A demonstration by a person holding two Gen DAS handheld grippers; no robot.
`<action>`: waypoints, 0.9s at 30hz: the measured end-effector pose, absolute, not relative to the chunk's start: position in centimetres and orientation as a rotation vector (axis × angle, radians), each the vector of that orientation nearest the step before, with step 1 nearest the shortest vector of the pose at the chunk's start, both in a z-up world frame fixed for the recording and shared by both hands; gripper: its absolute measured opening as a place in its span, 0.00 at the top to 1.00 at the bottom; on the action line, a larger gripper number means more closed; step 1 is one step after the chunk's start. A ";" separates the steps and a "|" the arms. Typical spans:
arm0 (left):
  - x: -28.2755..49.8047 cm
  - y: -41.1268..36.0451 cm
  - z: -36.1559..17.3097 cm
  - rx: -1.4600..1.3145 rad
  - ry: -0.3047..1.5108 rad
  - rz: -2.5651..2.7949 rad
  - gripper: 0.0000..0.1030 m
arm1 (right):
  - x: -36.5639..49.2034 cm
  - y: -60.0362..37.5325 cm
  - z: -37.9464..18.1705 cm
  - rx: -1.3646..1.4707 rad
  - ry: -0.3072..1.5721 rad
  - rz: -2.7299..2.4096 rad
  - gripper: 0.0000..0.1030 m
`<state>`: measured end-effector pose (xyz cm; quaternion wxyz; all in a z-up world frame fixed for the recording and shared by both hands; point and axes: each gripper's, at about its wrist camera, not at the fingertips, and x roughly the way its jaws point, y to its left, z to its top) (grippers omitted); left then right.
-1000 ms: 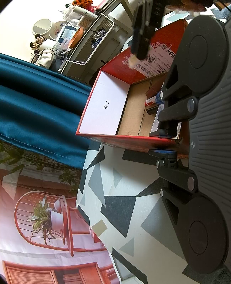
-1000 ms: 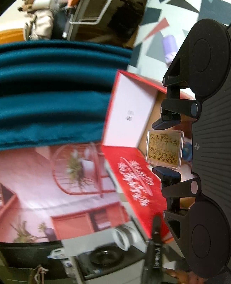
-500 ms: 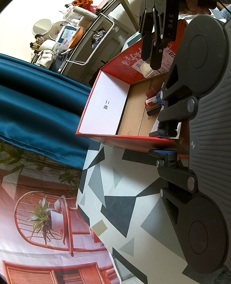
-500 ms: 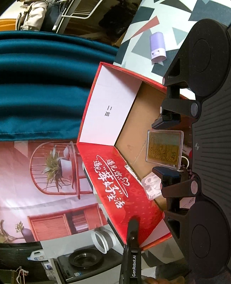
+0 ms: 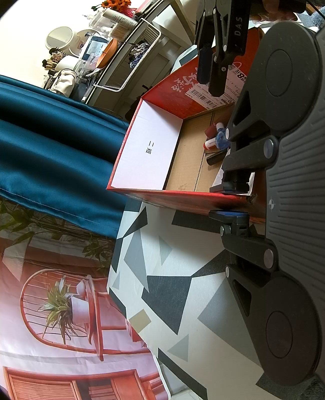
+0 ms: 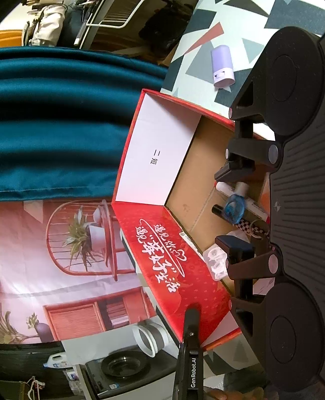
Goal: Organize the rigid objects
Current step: 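Carry the gold card into the red box and release it, then swing the open right tool back to the lavender case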
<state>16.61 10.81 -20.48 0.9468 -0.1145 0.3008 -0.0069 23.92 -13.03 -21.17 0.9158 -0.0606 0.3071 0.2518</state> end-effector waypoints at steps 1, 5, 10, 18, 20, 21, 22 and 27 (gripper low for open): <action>16.6 10.8 -20.5 -0.233 0.613 -0.014 0.87 | 23.9 -13.0 -21.1 -0.124 0.629 0.519 0.54; 16.6 10.8 -20.5 -0.233 0.612 -0.014 0.87 | 23.7 -13.1 -20.7 -0.116 0.599 0.514 0.34; 16.6 10.8 -20.5 -0.233 0.612 -0.014 0.87 | 23.3 -13.6 -19.9 -0.103 0.538 0.487 0.06; 16.6 10.8 -20.5 -0.233 0.612 -0.014 0.87 | 23.5 -15.4 -18.6 -0.060 0.471 0.456 0.00; 16.6 10.8 -20.5 -0.232 0.612 -0.014 0.87 | 23.7 -16.1 -18.3 -0.055 0.453 0.445 0.00; 16.6 10.9 -20.5 -0.232 0.612 -0.014 0.87 | 23.8 -16.6 -18.1 -0.053 0.442 0.440 0.00; 16.6 10.8 -20.5 -0.232 0.612 -0.014 0.87 | 23.9 -17.0 -17.9 -0.050 0.433 0.435 0.00; 16.6 10.8 -20.6 -0.233 0.611 -0.014 0.87 | 24.7 -20.1 -17.5 -0.024 0.378 0.400 0.00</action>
